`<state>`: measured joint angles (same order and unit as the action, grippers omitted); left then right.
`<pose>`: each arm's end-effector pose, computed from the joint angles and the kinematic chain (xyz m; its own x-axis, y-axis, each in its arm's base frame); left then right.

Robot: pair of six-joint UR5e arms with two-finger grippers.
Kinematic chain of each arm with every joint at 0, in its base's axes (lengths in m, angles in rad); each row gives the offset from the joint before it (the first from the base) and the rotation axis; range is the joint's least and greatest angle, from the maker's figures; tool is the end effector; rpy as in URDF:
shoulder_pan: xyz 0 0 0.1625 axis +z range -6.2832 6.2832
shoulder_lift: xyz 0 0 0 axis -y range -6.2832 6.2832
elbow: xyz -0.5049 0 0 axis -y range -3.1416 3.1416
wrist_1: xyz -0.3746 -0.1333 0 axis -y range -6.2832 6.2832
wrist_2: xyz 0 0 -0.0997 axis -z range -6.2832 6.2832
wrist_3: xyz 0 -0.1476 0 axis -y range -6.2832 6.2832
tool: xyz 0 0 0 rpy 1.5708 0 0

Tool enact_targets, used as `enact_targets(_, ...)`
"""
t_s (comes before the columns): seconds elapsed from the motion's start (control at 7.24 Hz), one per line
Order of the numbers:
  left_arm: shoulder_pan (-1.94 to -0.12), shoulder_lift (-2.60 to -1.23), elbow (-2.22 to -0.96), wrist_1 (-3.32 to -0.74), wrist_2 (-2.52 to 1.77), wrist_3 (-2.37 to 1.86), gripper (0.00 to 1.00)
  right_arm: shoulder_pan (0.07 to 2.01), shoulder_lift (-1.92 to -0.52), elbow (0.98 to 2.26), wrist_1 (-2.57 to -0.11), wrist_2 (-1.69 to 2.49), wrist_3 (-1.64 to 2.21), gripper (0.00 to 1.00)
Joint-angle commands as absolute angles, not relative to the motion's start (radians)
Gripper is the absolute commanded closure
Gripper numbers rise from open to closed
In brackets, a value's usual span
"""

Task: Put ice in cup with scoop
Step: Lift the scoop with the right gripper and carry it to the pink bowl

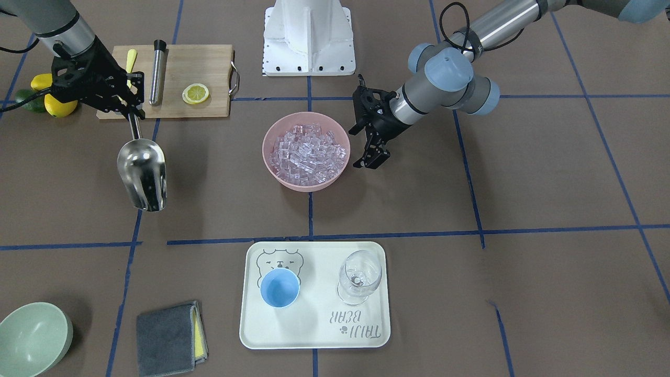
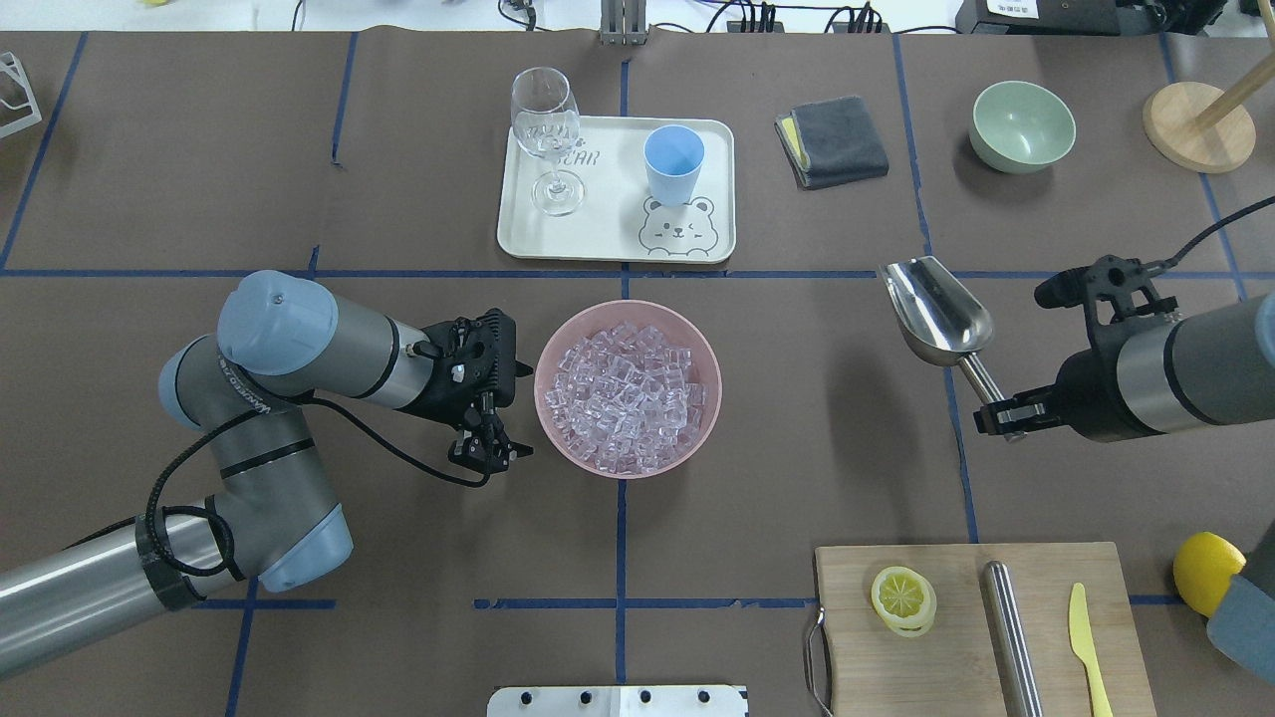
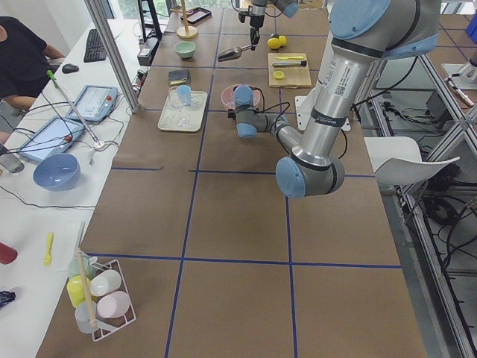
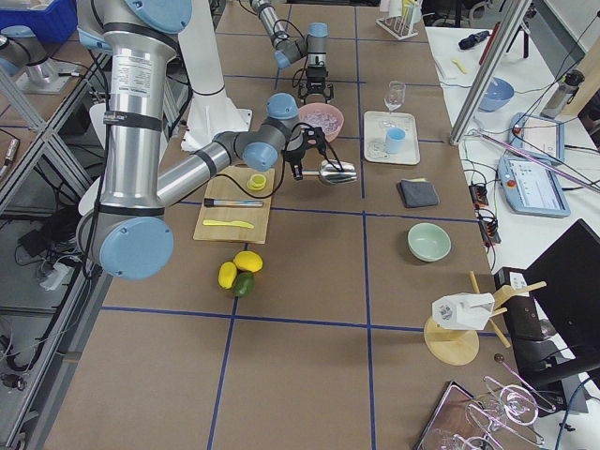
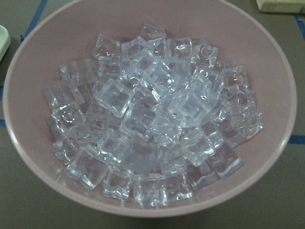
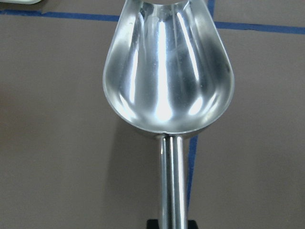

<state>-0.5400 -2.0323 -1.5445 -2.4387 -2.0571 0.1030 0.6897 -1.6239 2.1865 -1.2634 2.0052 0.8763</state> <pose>0.5817 -0.4237 0.3950 0.0443 0.9987 -0.0238 -0.2326 0.0335 0.9720 -0.3070 -0.3455 0.4770 0.5928 -0.2636 0.7610 0.0655 0.9576 0.2806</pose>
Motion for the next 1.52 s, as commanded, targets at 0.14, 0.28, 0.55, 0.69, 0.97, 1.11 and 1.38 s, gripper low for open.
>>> enact_targets(0.14, -0.541, -2.031, -1.542, -2.437, -2.056, 0.104, 0.0, 0.692, -1.273, 2.247, -1.761, 2.03, 0.648, 1.0)
enact_targets(0.28, -0.541, -2.031, -1.542, -2.437, -2.056, 0.104, 0.0, 0.69, -1.174, 2.252, -1.933, 2.025, 0.517, 1.0)
enact_targets(0.55, -0.54, -2.031, -1.542, -2.437, -2.056, 0.103, 0.0, 0.655, -1.001, 2.273, -2.286, 2.014, 0.327, 1.0)
enact_targets(0.69, -0.541, -2.031, -1.536, -2.439, -2.057, 0.104, 0.0, 0.603, -0.965, 2.267, -2.362, 1.959, 0.325, 1.0)
enact_targets(0.97, -0.541, -2.031, -1.525, -2.441, -2.057, 0.104, 0.0, 0.516, -0.931, 2.255, -2.388, 1.907, 0.287, 1.0)
enact_targets(1.11, -0.543, -2.029, -1.525, -2.441, -2.057, 0.104, 0.0, 0.48, -0.91, 2.25, -2.387, 1.828, 0.232, 1.0)
enact_targets(1.38, -0.543, -2.029, -1.523, -2.441, -2.057, 0.104, 0.0, 0.456, -0.862, 2.2, -2.407, 1.822, 0.138, 1.0)
